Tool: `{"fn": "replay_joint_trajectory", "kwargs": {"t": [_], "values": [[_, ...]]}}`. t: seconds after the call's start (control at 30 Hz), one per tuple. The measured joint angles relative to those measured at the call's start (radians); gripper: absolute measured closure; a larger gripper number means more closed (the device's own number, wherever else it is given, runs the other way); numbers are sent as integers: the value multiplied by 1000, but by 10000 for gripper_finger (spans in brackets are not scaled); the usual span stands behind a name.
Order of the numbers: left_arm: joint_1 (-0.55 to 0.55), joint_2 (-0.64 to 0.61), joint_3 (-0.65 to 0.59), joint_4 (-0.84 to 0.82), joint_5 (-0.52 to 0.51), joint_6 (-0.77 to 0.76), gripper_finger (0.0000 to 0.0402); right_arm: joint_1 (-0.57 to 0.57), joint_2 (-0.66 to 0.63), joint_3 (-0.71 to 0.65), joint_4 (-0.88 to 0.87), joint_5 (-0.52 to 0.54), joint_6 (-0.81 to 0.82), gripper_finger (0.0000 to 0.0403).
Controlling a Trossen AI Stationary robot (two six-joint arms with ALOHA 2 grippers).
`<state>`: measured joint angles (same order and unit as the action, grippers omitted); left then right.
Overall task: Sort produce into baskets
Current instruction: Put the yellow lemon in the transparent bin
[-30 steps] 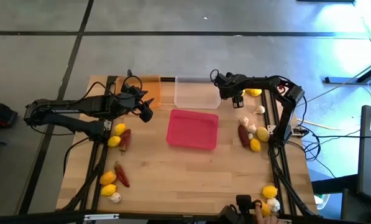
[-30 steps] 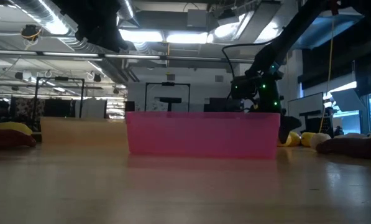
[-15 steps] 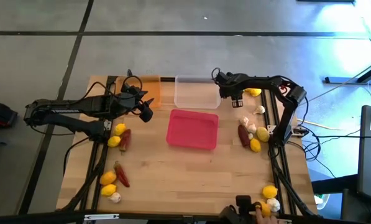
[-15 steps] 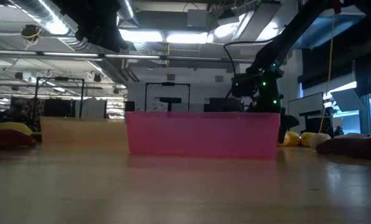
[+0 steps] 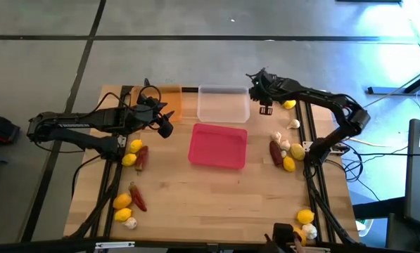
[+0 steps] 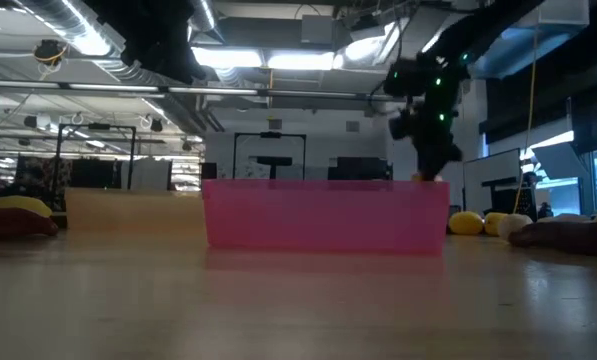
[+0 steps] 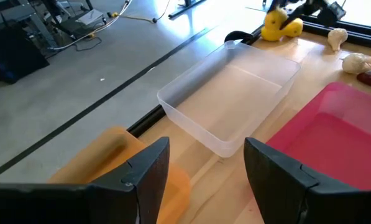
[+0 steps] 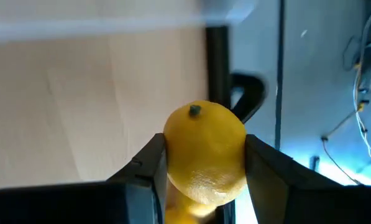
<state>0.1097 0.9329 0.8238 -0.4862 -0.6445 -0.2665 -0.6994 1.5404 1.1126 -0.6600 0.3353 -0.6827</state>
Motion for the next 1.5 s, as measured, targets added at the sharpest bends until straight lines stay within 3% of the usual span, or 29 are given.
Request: {"fn": "replay_joint_trajectory", "kwargs": {"t": [0.2, 0.47, 0.87, 1.3, 1.5], "values": [[0, 0, 0, 0, 0, 0, 199, 0, -71, 0, 142, -176, 139, 252], [0, 0, 0, 0, 0, 0, 199, 0, -63, 1, 260, -406, 347, 251], [1, 0, 0, 0, 0, -2, 199, 0, 66, 1, 267, -514, 544, 251], [1, 0, 0, 0, 0, -4, 199, 0, 180, 1, 252, -555, 575, 250], [1, 0, 0, 0, 0, -4, 198, -1, 186, 1, 248, -554, 561, 196]]}}
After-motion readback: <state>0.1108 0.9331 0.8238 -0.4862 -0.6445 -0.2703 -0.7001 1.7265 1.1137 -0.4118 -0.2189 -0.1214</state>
